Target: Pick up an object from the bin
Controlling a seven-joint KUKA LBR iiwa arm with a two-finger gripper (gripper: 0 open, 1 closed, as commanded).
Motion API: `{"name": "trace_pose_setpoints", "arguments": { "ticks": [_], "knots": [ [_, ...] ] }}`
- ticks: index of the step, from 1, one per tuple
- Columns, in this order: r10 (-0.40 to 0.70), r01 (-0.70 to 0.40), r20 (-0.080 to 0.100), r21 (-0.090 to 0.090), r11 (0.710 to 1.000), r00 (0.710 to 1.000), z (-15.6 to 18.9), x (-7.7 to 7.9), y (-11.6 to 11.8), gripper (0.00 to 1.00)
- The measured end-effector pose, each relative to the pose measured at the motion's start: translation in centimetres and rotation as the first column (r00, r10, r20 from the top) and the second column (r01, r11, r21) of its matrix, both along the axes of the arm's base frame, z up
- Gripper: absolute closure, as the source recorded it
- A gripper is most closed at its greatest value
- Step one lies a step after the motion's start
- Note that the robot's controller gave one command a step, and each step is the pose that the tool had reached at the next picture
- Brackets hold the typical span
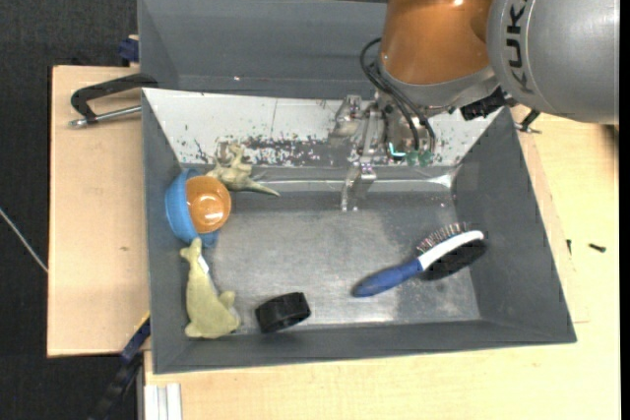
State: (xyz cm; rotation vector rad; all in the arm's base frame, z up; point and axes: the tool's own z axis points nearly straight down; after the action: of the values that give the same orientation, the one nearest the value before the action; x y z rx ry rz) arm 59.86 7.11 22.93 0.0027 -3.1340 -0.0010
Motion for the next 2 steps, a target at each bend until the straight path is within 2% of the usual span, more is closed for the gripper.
{"name": "trace_pose_setpoints", "arguments": {
  "ticks": [1, 2],
  "knots": [
    [0.097, -0.097, -0.002, -0.002, 0.995, 0.995, -11.0, -5.3, -11.4, 0.0],
    [0.136, -0.136, 0.009, 0.0, 0.991, 0.991, -15.9, -6.1, -12.9, 0.0]
  ]
}}
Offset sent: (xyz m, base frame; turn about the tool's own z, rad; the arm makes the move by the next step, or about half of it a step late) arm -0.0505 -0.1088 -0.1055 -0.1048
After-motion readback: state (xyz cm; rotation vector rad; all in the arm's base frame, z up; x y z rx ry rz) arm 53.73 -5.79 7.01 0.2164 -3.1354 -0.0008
